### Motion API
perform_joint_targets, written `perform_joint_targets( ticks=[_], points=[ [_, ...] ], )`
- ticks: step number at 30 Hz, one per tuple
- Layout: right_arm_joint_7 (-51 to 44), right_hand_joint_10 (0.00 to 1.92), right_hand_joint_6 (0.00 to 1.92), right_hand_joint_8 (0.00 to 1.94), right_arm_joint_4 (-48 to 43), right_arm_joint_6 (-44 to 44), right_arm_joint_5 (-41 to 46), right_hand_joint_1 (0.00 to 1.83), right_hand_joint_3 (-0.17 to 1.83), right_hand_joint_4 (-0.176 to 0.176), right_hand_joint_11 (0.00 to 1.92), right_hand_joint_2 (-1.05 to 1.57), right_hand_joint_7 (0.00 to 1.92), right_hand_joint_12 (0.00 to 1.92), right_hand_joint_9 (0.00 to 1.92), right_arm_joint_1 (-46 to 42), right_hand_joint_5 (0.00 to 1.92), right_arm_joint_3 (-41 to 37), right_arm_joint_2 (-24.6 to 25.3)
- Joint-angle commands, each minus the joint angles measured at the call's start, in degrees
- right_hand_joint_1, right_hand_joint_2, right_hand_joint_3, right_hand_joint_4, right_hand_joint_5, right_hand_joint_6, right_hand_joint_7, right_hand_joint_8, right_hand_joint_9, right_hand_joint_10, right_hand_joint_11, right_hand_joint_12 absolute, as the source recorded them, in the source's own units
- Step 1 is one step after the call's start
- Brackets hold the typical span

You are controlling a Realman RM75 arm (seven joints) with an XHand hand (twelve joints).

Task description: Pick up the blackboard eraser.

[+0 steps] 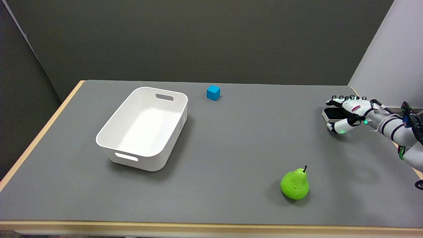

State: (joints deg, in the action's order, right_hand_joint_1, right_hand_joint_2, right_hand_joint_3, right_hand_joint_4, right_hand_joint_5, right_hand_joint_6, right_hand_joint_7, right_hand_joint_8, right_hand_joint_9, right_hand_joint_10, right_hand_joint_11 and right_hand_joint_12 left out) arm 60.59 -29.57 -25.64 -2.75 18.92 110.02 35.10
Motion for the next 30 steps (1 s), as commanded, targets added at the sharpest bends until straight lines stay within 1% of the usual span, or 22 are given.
perform_joint_targets(
  ticks=[1, 4, 6, 8, 10, 12, 13, 14, 15, 17, 19, 22, 26, 28, 30],
  points=[
    [0.2, 0.56, 0.37, 0.29, 5.8, -1.7, -1.7, 0.64, 0.99, 0.074, 0.00, 0.65, 0.18, 0.95, 0.18, 3.8, 0.12, 1.8, 1.2],
    [0.2, 0.55, 0.35, 0.28, 5.9, -1.7, -1.8, 0.73, 0.96, 0.074, 0.00, 0.68, 0.20, 0.97, 0.19, 3.8, 0.13, 1.5, 1.5],
    [0.2, 0.58, 0.39, 0.32, 5.9, -1.9, -2.3, 0.83, 0.96, 0.067, 0.00, 0.74, 0.25, 1.00, 0.21, 3.8, 0.17, 1.2, 1.6],
    [0.2, 0.65, 0.56, 0.44, 5.9, -2.5, -2.4, 0.84, 1.00, 0.068, 0.06, 0.82, 0.34, 1.00, 0.27, 3.8, 0.20, 1.1, 1.6],
    [0.1, 0.71, 0.85, 0.65, 5.9, -3.2, -2.4, 0.86, 0.94, 0.061, 0.11, 0.89, 0.46, 1.06, 0.33, 3.8, 0.20, 1.0, 1.7],
    [0.0, 0.77, 0.99, 0.79, 5.9, -4.0, -2.2, 0.88, 0.91, 0.054, 0.13, 0.92, 0.52, 1.10, 0.38, 3.8, 0.22, 1.0, 1.7],
    [0.0, 0.81, 1.04, 1.01, 5.9, -4.2, -2.1, 0.99, 0.73, 0.051, 0.16, 0.99, 0.55, 1.13, 0.40, 3.8, 0.24, 1.0, 1.7],
    [0.0, 0.86, 1.09, 1.33, 5.8, -4.6, -2.0, 1.15, 0.46, 0.048, 0.19, 1.10, 0.59, 1.18, 0.42, 3.8, 0.26, 0.8, 1.8],
    [-0.1, 0.90, 1.20, 1.57, 5.7, -4.9, -1.9, 1.26, 0.23, 0.025, 0.22, 1.20, 0.63, 1.22, 0.44, 3.7, 0.29, 0.7, 1.8],
    [-0.1, 1.00, 1.77, 1.49, 5.1, -5.9, -1.9, 1.13, 0.16, -0.176, 0.27, 1.29, 0.73, 1.35, 0.47, 3.1, 0.35, -0.8, 1.9],
    [-0.1, 1.01, 1.75, 1.47, 4.6, -7.2, -1.8, 1.14, 0.16, -0.176, 0.29, 1.28, 0.74, 1.36, 0.49, 2.6, 0.37, -2.2, 2.1],
    [-0.2, 1.04, 1.72, 1.46, 1.5, -8.7, -1.8, 1.14, 0.17, -0.176, 0.37, 1.26, 0.76, 1.46, 0.52, 1.2, 0.38, -5.6, 2.2],
    [-0.5, 1.12, 1.67, 1.47, -7.5, -10.1, -1.8, 1.15, 0.18, -0.176, 0.42, 1.25, 0.78, 1.61, 0.57, -2.6, 0.40, -13.2, 2.5],
    [-1.7, 1.14, 1.66, 1.47, -14.2, -11.5, -1.8, 1.16, 0.18, -0.176, 0.43, 1.25, 0.78, 1.65, 0.58, -4.8, 0.40, -17.2, 3.0],
    [-2.7, 1.13, 1.64, 1.46, -18.9, -12.2, -1.8, 1.16, 0.17, -0.176, 0.43, 1.24, 0.79, 1.73, 0.62, -5.5, 0.42, -18.7, 3.4]
  ],
)
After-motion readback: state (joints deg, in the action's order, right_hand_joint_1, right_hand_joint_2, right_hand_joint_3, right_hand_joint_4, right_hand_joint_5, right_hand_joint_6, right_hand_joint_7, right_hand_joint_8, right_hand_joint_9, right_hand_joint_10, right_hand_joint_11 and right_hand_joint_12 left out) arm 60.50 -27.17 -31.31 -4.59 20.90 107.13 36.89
